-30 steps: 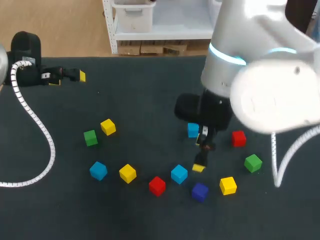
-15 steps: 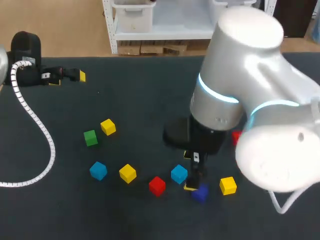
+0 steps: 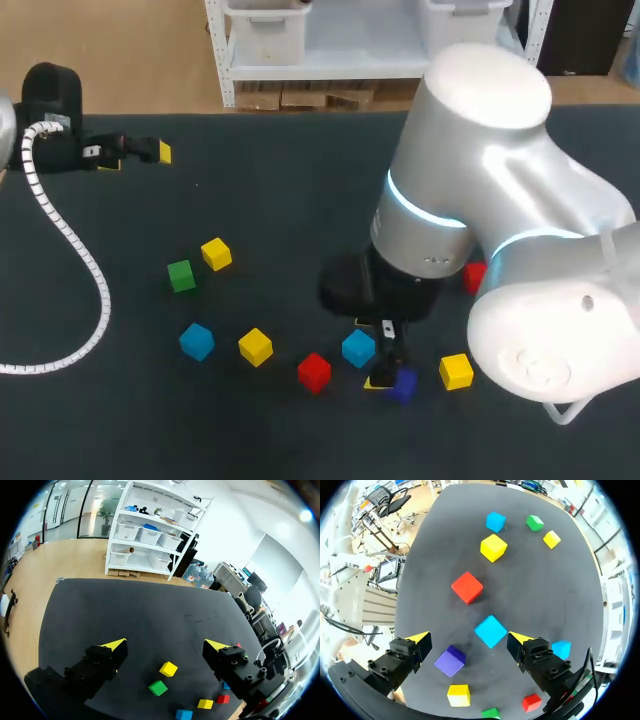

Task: Place the blue cubes, place green cubes on the blue cubes, place the yellow cubes on the green cubes, then place the red cubes on the yellow cubes, and place purple cube on the red cubes.

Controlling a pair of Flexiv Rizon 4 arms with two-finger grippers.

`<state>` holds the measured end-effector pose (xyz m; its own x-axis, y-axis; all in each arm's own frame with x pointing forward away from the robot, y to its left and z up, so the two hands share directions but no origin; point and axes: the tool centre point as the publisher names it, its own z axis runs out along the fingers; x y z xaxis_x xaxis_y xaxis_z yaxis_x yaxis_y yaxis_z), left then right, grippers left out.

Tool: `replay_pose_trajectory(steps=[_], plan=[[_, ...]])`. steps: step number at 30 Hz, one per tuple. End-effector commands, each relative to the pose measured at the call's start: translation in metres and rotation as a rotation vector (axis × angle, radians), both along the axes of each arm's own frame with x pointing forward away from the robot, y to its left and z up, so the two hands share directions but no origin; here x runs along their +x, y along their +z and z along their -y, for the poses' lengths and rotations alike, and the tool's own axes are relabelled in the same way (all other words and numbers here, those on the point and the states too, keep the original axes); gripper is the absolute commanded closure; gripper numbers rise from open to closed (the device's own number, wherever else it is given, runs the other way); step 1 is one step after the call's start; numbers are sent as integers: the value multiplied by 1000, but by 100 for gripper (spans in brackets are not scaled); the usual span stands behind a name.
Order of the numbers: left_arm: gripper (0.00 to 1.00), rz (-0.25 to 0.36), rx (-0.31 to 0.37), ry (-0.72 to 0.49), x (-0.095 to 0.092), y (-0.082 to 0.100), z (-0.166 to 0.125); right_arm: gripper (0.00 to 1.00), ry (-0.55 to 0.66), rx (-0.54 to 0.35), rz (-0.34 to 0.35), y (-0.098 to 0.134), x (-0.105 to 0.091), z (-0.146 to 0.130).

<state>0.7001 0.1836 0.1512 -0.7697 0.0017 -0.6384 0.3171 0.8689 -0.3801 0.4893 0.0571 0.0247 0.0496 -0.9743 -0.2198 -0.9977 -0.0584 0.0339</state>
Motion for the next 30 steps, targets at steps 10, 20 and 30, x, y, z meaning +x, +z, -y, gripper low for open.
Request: replay_pose_trajectory(steps=[10,20,30], plan=[[0,4,-5,-2,0,-1,-1,9,73,-5,4,-18,11,-11],[0,4,-5,-2,0,-1,-1,35,75,-26,57,-25,28,-8],[0,4,-5,-2,0,-1,-1,58,71,-45,51,-29,29,-8]])
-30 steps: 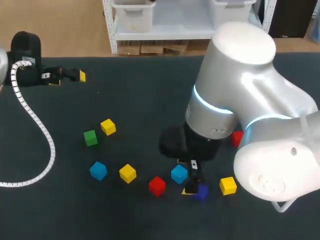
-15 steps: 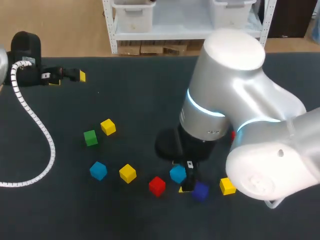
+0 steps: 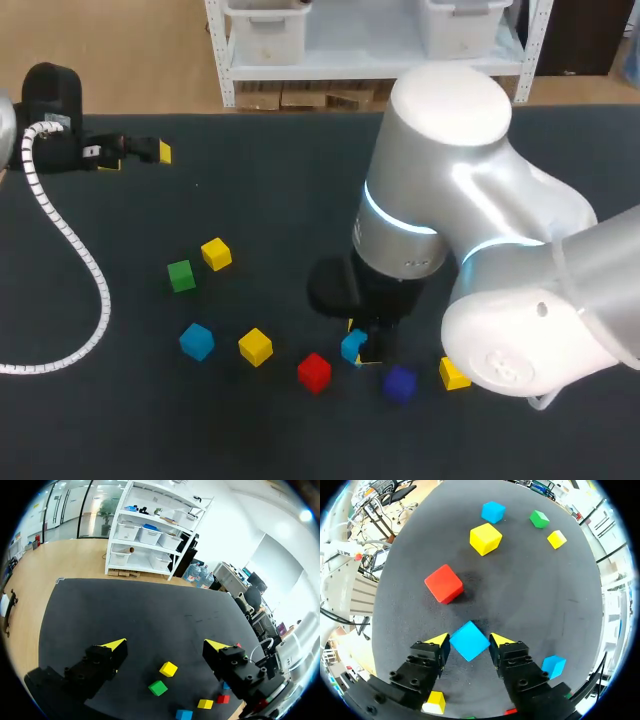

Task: Place the blue cubes, place green cubes on the blue cubes, place the yellow cubes on the green cubes, then place the red cubes on the yellow cubes, and place purple cube on the red cubes.

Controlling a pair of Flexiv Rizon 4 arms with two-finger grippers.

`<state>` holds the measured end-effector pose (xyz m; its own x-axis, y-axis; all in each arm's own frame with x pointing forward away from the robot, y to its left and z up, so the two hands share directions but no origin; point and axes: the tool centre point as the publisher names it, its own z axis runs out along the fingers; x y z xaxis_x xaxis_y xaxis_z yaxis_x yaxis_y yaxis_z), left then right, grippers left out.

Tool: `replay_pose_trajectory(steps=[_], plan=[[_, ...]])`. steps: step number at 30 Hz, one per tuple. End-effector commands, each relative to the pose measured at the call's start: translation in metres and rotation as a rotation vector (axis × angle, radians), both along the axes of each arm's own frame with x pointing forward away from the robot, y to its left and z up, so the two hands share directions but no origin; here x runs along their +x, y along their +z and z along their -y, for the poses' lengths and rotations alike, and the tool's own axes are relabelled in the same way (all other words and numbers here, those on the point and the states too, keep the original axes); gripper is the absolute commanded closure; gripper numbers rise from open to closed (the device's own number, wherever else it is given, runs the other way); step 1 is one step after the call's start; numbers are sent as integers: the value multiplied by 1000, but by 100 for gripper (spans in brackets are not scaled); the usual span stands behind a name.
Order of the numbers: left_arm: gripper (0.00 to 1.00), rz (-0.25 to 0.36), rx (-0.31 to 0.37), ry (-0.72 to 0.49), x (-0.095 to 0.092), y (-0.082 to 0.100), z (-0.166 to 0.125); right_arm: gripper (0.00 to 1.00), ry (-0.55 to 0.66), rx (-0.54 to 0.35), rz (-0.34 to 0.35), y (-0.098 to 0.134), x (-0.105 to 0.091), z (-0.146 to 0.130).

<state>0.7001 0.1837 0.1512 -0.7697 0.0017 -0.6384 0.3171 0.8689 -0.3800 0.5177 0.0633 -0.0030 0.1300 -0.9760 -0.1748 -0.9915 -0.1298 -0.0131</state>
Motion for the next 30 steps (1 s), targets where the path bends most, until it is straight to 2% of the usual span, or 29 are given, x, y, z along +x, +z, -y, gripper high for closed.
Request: replay_pose_trajectory(steps=[1,2,3,4,14,20,26,30], plan=[[0,4,-5,-2,0,-1,-1,69,-1,-5,1,-2,1,-1],[0,4,-5,-2,0,-1,-1,75,-5,-4,1,-1,1,0],[0,4,-5,-2,0,-1,-1,94,-8,-5,-1,1,1,1],[0,4,-5,-2,0,-1,-1,99,-8,-4,-2,2,1,2],[0,4,-5,-2,0,-1,-1,100,-72,-5,16,17,21,12],[0,4,-5,-2,0,-1,-1,100,-120,17,46,23,49,14],[0,4,-5,-2,0,-1,-1,100,-272,22,24,25,73,12],[0,4,-5,-2,0,-1,-1,100,-331,28,11,23,74,8]])
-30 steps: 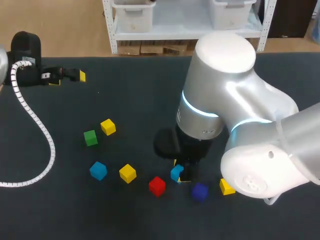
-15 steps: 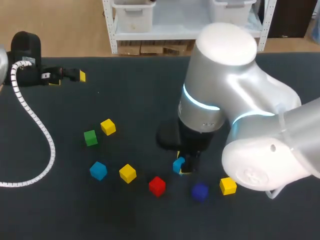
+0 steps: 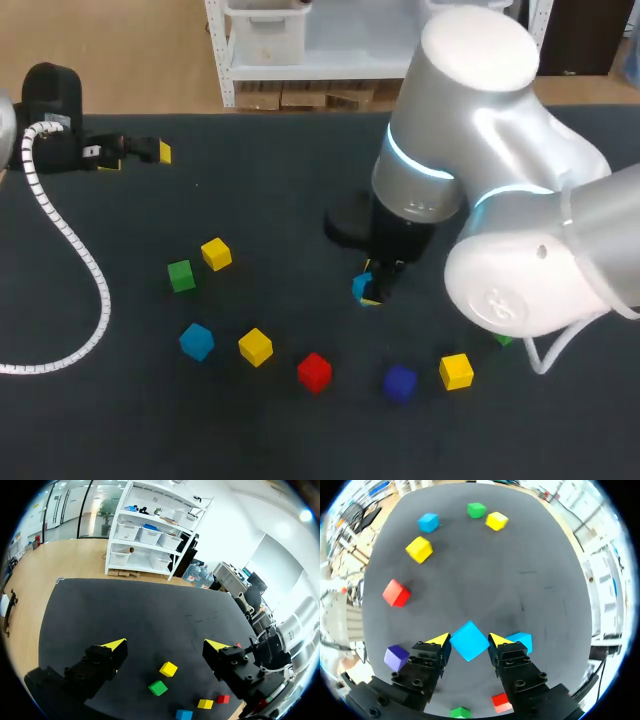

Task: Place the blue cubes, place green cubes on the blue cubes, place the yellow cubes on the green cubes, then place the red cubes on the yellow cubes, and place purple cube on the red cubes.

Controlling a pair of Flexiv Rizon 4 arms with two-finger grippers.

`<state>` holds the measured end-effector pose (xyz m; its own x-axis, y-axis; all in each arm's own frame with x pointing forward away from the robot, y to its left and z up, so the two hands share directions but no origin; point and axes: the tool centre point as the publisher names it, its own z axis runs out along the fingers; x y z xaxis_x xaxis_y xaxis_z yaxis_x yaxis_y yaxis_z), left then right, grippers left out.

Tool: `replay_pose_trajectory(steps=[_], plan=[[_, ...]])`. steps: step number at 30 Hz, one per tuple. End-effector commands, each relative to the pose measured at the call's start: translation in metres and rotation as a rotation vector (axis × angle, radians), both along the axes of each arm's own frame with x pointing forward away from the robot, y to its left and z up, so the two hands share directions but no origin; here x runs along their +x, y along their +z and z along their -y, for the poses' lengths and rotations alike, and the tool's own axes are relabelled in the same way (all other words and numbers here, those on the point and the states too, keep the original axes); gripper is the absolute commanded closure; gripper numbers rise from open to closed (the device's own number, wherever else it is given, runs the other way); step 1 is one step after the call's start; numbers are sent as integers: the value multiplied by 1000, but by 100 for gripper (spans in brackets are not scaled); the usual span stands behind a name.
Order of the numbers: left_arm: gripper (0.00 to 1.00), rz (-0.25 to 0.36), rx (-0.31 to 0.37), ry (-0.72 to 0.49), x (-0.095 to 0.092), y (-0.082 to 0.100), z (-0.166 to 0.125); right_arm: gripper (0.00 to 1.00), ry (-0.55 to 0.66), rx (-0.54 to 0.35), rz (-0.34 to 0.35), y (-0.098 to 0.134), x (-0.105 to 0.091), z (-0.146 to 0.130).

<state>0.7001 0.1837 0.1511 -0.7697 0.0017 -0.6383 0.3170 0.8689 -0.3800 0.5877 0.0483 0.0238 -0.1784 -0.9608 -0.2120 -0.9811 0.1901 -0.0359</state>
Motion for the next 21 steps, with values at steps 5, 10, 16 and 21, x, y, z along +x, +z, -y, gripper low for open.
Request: replay_pose_trajectory(steps=[5,10,16,21], plan=[[0,4,-5,-2,0,-1,-1,100,-85,-1,-36,-7,8,-17],[0,4,-5,-2,0,-1,-1,100,-197,9,-25,-4,20,-21],[0,4,-5,-2,0,-1,-1,100,-297,35,-16,-1,29,-21],[0,4,-5,-2,0,-1,-1,100,-331,29,-17,-3,33,-21]])
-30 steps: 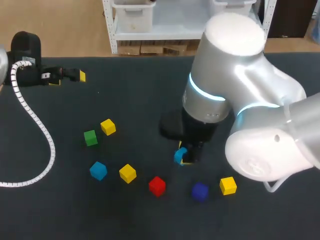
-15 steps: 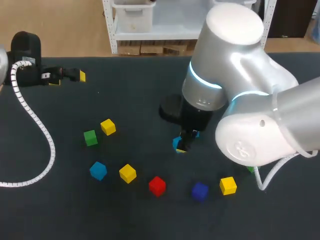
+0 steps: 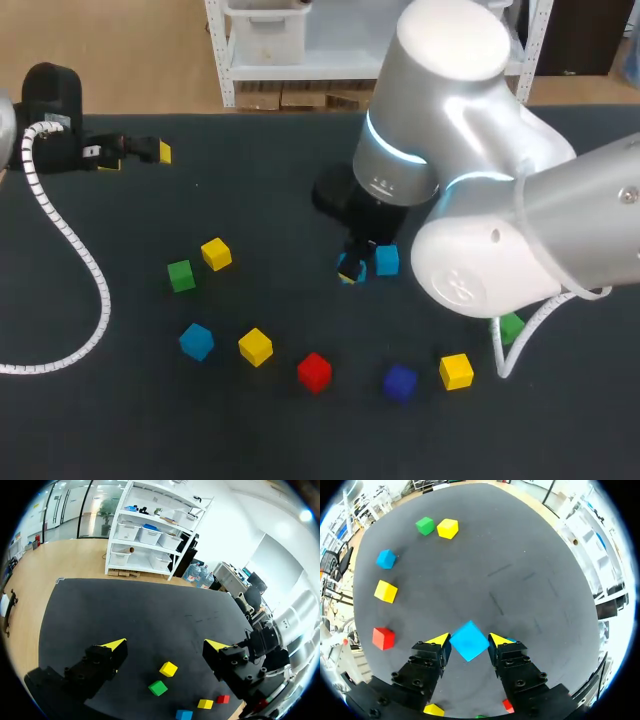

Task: Place the blue cubes, place green cubes on the blue cubes, place the yellow cubes on the green cubes, then place the red cubes on the yellow cubes, and place purple cube on the red cubes.

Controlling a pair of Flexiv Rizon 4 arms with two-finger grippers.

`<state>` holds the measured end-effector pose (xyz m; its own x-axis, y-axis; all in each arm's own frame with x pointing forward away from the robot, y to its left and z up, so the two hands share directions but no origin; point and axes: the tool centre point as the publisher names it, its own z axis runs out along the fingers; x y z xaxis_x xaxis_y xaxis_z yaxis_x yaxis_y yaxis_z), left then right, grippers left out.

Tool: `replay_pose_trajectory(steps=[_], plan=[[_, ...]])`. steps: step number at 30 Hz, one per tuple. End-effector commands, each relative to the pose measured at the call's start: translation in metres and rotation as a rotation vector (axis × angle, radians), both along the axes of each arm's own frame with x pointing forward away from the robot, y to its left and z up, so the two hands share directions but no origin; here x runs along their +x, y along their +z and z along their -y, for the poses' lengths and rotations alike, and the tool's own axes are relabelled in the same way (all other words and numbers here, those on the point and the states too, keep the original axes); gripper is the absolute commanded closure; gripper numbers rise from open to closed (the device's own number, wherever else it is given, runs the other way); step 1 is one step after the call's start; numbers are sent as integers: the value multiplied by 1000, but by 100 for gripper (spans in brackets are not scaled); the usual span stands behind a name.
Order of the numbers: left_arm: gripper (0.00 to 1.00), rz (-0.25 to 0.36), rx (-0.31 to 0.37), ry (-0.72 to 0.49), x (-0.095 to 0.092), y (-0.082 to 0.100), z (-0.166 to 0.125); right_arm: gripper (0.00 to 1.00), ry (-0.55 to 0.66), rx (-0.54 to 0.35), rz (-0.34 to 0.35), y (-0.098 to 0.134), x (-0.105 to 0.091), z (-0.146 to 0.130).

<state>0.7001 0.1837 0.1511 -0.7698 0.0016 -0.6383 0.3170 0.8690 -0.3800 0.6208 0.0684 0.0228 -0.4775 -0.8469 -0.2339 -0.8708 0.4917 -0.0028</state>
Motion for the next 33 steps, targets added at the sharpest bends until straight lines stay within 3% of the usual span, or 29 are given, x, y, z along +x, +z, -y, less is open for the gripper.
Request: replay_pose_trajectory(steps=[1,10,12,14,15,22,28,32,33], plan=[[0,4,-5,-2,0,-1,-1,100,-9,-5,6,-2,0,-1],[0,4,-5,-2,0,-1,-1,92,-31,-36,-25,-19,5,-2],[0,4,-5,-2,0,-1,-1,78,-35,-37,-31,-22,5,-2],[0,4,-5,-2,0,-1,-1,54,-30,-43,-31,-23,5,-3],[0,4,-5,-2,0,-1,-1,0,-28,-44,-36,-24,5,-3],[0,4,-5,-2,0,-1,-1,0,15,-28,-48,-20,5,-2],[0,4,-5,-2,0,-1,-1,0,257,-10,6,-14,-2,7],[0,4,-5,-2,0,-1,-1,0,439,-26,14,-12,1,23],[0,4,-5,-2,0,-1,-1,0,467,-25,-14,-11,2,27]])
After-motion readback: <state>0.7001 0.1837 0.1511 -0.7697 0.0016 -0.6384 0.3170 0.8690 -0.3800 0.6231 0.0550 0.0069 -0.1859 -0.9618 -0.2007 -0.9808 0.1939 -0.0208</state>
